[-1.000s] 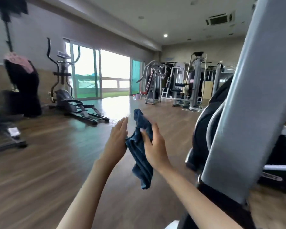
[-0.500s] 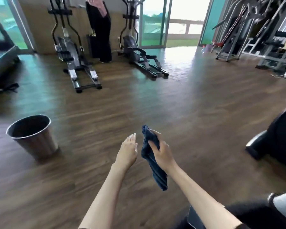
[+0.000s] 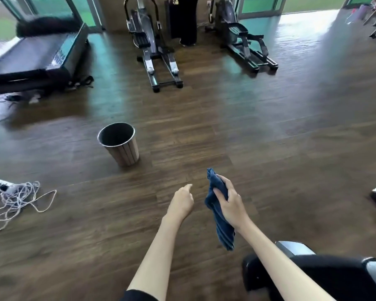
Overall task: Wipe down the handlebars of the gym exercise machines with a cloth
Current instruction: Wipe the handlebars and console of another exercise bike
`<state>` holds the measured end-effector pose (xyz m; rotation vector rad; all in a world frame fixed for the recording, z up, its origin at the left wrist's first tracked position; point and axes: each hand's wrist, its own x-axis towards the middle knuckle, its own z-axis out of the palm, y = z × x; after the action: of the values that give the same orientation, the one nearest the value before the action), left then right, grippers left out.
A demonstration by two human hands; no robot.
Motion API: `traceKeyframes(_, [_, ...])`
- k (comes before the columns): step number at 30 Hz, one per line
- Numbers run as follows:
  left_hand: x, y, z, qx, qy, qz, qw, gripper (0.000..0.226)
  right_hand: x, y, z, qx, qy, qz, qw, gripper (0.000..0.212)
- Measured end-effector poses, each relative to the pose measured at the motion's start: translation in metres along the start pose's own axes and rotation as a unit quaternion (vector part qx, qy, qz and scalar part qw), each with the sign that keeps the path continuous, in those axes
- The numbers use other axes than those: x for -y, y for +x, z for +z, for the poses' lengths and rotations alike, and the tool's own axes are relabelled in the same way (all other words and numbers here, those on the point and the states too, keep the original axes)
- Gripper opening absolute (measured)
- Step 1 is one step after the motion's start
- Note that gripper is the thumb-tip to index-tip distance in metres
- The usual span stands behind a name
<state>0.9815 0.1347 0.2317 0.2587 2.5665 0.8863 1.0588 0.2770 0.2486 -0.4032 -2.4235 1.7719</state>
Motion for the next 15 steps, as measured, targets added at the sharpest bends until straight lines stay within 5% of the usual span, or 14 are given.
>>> traceKeyframes(8, [0.006, -0.09, -0.034, 0.022, -0.094, -0.129, 0.987, 0.035, 0.058, -0.058, 0.01, 0.082, -0.005, 0.0, 0.997, 0.039])
traceKeyframes(12, [-0.001, -0.146, -0.039, 0.043, -0.326, -0.228, 0.917, 0.025, 0.076, -0.098, 0.004, 0.16, -0.057, -0.011, 0.985, 0.023])
traceKeyframes(15, [-0.009, -0.194, -0.039, 0.077, -0.392, -0.239, 0.885, 0.027, 0.093, -0.13, -0.003, 0.211, -0.08, -0.027, 0.974, 0.023])
